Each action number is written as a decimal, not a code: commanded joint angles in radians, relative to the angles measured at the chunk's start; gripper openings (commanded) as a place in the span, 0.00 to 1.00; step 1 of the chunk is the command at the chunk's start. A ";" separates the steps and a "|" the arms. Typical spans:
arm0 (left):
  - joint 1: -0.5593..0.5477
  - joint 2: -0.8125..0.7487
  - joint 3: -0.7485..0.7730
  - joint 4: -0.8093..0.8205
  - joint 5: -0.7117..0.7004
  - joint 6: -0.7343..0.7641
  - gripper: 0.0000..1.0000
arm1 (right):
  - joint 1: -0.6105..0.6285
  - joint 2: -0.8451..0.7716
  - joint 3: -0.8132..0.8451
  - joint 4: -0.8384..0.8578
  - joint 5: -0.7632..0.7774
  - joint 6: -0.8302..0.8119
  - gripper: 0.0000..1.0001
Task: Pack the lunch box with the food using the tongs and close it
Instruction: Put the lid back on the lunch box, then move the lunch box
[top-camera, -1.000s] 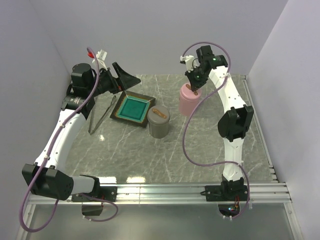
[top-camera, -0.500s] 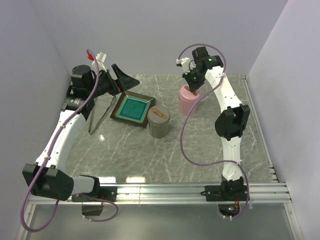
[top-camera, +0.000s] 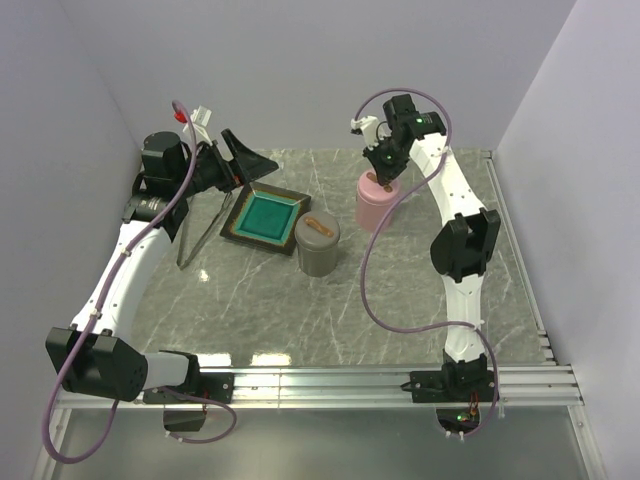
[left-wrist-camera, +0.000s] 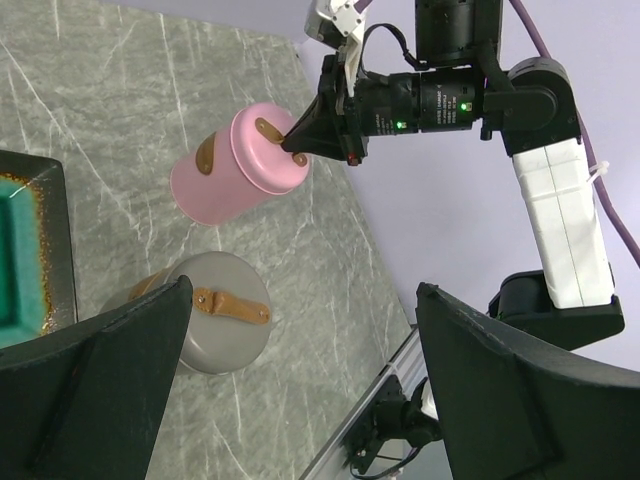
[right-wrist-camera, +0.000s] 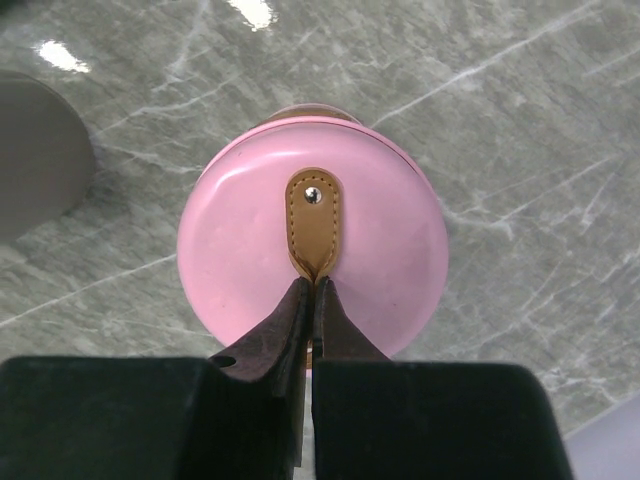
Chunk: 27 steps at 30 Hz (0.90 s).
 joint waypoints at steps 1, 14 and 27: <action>0.005 -0.034 -0.004 0.046 0.027 -0.020 0.99 | 0.018 0.007 -0.065 -0.112 -0.106 0.016 0.00; 0.013 -0.034 -0.008 0.052 0.028 -0.029 1.00 | 0.041 -0.114 -0.214 -0.146 -0.221 0.021 0.00; 0.016 -0.023 0.020 0.019 -0.002 -0.011 0.99 | 0.109 -0.326 -0.596 0.008 -0.234 0.087 0.00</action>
